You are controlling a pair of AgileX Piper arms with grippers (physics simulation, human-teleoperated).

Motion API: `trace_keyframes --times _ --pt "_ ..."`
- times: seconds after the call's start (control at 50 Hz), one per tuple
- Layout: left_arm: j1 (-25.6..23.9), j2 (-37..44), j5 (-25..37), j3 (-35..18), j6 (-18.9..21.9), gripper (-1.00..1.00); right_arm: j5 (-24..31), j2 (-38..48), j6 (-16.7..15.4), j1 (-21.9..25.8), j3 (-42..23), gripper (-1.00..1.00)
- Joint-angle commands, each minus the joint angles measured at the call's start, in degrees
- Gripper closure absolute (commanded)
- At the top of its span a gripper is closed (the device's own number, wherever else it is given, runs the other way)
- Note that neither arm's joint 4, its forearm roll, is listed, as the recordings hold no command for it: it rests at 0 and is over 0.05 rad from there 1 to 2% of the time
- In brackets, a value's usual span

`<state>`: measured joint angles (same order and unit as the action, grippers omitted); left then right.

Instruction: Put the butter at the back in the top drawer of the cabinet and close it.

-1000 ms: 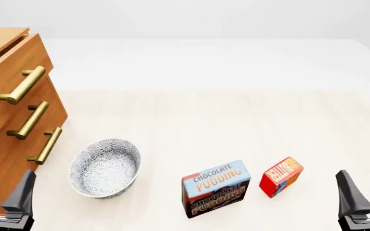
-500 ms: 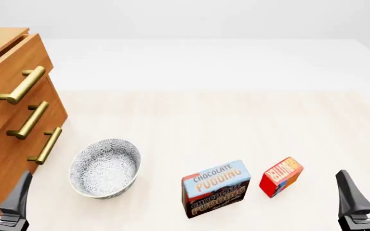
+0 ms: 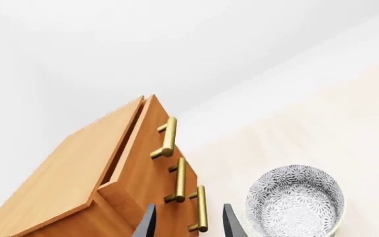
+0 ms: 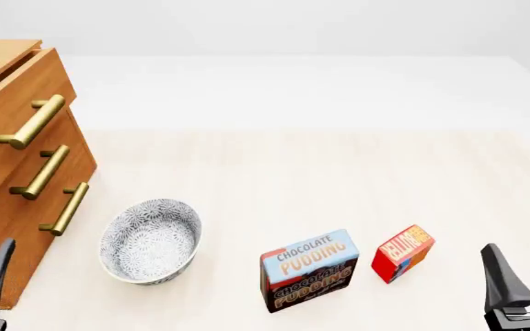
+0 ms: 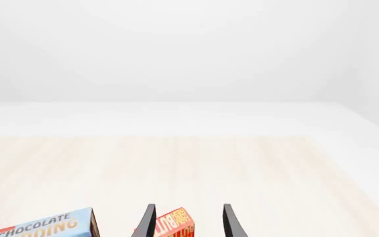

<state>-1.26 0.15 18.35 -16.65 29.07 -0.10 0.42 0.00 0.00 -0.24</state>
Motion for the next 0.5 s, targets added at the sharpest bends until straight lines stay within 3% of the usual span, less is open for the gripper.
trace_keyframes --times 0.02,0.5 --pt "-0.76 0.25 2.69 -3.12 6.01 -1.0 0.0 0.0 0.0 0.0 0.0 -1.0" --pt "-2.68 8.62 -1.89 -5.78 17.51 -1.0 0.0 0.0 0.0 0.0 0.0 -1.0"
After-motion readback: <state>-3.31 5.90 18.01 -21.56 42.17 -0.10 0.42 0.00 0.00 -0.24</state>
